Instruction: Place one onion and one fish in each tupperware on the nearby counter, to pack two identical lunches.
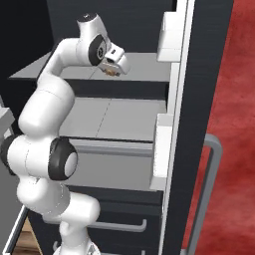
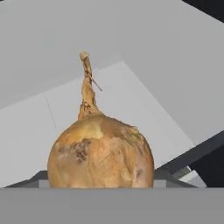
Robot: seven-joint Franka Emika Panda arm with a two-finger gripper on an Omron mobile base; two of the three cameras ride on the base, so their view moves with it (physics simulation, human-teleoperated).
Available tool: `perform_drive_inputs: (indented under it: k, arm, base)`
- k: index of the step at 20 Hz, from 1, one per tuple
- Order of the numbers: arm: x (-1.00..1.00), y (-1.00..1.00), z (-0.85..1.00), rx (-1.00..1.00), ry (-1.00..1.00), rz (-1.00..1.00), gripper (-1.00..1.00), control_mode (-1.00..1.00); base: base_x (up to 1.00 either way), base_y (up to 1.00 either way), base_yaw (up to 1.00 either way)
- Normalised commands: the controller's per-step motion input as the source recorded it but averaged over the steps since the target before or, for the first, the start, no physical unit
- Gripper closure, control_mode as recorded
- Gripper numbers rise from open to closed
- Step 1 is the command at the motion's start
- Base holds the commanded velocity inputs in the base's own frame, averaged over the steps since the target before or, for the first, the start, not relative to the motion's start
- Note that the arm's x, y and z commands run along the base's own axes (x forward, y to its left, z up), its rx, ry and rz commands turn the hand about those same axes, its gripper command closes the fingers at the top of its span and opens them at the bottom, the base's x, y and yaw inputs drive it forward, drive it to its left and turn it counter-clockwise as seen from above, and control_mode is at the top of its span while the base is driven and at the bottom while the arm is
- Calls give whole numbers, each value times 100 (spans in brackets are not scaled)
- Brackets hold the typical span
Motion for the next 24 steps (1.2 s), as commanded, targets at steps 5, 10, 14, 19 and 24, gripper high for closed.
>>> perform_drive_inputs:
  k: [5, 10, 14, 19, 24]
  arm:
    - [-100, -2, -14, 0, -39, 13, 100, -100]
    - [-100, -2, 2, 0, -15, 12, 100, -100]
    - [-100, -1, 2, 0, -12, 16, 100, -100]
    - [-100, 0, 2, -8, -1, 23, 100, -100]
    - [-60, 5, 0, -12, 7, 10, 100, 100]
  base:
    - [0, 0, 0]
    - [0, 0, 0]
    - [0, 0, 0]
    - [0, 0, 0]
    - [-40, 3, 3]
